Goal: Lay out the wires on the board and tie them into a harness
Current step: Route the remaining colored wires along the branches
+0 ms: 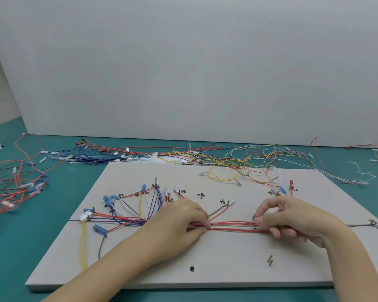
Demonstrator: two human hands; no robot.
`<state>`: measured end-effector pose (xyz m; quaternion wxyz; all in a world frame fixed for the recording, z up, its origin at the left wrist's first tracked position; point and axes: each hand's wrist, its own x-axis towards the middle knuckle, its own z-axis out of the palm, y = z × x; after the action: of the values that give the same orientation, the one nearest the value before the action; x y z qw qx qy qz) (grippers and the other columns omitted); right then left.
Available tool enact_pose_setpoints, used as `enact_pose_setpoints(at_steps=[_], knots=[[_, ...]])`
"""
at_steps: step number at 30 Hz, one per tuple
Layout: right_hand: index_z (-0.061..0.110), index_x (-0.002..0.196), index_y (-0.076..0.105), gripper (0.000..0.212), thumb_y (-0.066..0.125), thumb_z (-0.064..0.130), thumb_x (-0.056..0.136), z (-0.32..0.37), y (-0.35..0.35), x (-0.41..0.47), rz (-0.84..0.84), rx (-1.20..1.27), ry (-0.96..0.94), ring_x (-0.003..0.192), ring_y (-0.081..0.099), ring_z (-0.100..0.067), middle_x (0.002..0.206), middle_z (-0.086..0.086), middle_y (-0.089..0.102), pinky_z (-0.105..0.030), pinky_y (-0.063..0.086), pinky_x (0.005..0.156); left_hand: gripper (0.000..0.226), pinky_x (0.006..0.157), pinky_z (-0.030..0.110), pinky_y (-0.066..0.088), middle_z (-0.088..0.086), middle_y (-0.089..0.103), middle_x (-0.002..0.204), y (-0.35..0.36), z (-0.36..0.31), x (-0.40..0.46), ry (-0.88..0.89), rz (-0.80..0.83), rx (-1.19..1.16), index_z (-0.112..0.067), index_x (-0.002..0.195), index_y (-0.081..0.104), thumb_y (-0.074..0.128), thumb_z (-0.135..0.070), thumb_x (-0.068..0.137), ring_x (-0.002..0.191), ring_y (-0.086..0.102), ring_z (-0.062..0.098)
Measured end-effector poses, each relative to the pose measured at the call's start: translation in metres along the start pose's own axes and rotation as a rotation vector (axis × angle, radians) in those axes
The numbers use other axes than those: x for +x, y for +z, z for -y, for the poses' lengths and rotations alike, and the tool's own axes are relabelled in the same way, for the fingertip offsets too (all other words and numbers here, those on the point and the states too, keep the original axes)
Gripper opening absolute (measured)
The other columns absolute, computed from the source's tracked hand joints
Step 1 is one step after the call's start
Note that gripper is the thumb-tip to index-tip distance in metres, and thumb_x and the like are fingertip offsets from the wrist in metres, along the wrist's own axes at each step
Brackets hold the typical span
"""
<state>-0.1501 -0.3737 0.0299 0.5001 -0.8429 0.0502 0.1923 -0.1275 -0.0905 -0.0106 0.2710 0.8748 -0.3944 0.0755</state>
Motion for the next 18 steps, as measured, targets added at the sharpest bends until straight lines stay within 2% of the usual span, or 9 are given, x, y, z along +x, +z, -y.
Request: enact_pose_setpoints(at_steps=[5, 8, 12, 18], knots=[[0.003, 0.089, 0.068, 0.009, 0.071, 0.009, 0.083, -0.0029, -0.0044, -0.0017, 0.018, 0.096, 0.039, 0.037, 0.043, -0.010, 0.067, -0.016, 0.065, -0.016, 0.028, 0.030, 0.010, 0.089, 0.027, 0.043, -0.016, 0.066, 0.096, -0.0020, -0.0010, 0.0010, -0.034, -0.010, -0.004, -0.029, 0.099, 0.067, 0.060, -0.024, 0.092, 0.097, 0.050, 0.000], [0.002, 0.082, 0.073, 0.008, 0.072, 0.010, 0.081, -0.0040, -0.0072, -0.0013, 0.038, 0.115, 0.073, 0.040, 0.047, -0.011, 0.071, -0.018, 0.067, -0.018, 0.035, 0.033, 0.012, 0.085, 0.023, 0.042, -0.022, 0.060, 0.087, -0.0021, -0.0012, 0.0022, -0.057, -0.017, -0.008, -0.031, 0.102, 0.064, 0.060, -0.024, 0.092, 0.091, 0.046, -0.001], [0.003, 0.071, 0.076, 0.013, 0.076, 0.014, 0.078, -0.0044, -0.0092, -0.0008, 0.012, 0.088, 0.110, 0.041, 0.051, -0.014, 0.070, -0.019, 0.067, -0.018, 0.041, 0.038, 0.017, 0.090, 0.023, 0.042, -0.017, 0.067, 0.099, -0.0013, -0.0001, 0.0019, -0.031, -0.013, 0.004, -0.028, 0.105, 0.070, 0.059, -0.021, 0.093, 0.098, 0.051, 0.000], [0.007, 0.062, 0.073, 0.018, 0.079, 0.017, 0.076, -0.0034, -0.0060, -0.0026, 0.009, 0.027, 0.121, 0.042, 0.053, -0.015, 0.065, -0.017, 0.066, -0.020, 0.039, 0.036, 0.019, 0.091, 0.031, 0.044, -0.015, 0.066, 0.103, -0.0001, -0.0014, 0.0021, -0.014, 0.020, 0.023, -0.027, 0.102, 0.070, 0.055, -0.018, 0.095, 0.103, 0.053, 0.005]])
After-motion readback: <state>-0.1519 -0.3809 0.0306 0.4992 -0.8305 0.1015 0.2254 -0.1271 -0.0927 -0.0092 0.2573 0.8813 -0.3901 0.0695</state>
